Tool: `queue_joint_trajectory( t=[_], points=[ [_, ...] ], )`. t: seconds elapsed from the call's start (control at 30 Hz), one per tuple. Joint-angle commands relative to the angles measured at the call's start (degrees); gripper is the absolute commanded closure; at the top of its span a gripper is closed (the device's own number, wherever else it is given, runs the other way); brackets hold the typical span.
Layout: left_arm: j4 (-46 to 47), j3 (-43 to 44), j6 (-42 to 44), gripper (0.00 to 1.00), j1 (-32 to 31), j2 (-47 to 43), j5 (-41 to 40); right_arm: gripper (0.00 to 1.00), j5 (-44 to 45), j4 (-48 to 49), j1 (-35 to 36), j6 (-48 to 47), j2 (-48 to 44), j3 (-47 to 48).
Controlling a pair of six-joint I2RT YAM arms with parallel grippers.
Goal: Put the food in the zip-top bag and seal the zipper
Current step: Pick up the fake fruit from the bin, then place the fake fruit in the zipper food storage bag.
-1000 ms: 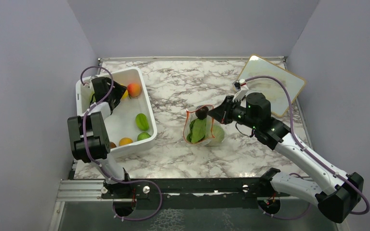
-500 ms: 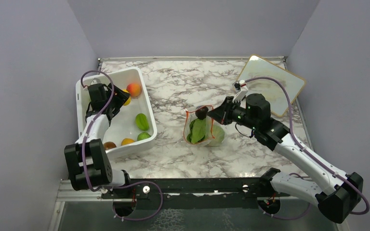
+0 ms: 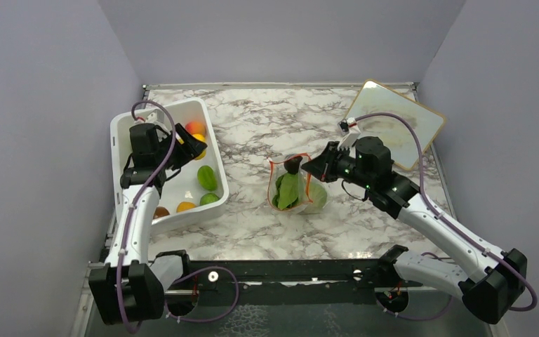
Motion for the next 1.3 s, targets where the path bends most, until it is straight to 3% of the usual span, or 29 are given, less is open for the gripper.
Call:
queue_joint_trajectory(
  t=[0.0, 0.33, 0.9, 1.27],
  points=[
    [-4.20, 4.04, 0.91, 0.45, -3.81, -5.33, 5.59, 0.99, 2.65, -0.74, 0.09, -0.69, 0.87, 0.81],
    [-3.55, 6.93, -2.51, 0.45, -18.30, -7.64, 8.43, 0.99, 2.13, -0.23, 0.09, -0.51, 2.71, 2.46],
    [9.62, 4.88, -5.82, 0.46, -44.85, -0.60, 6.70, 0.99, 2.65, -0.68, 0.09, -0.68, 3.25, 4.15],
    [8.57, 4.36, -4.37, 0.45, -49.71, 2.83, -0.27, 0.99, 3.01, -1.21, 0.09, -0.67, 3.01, 4.88]
  ],
)
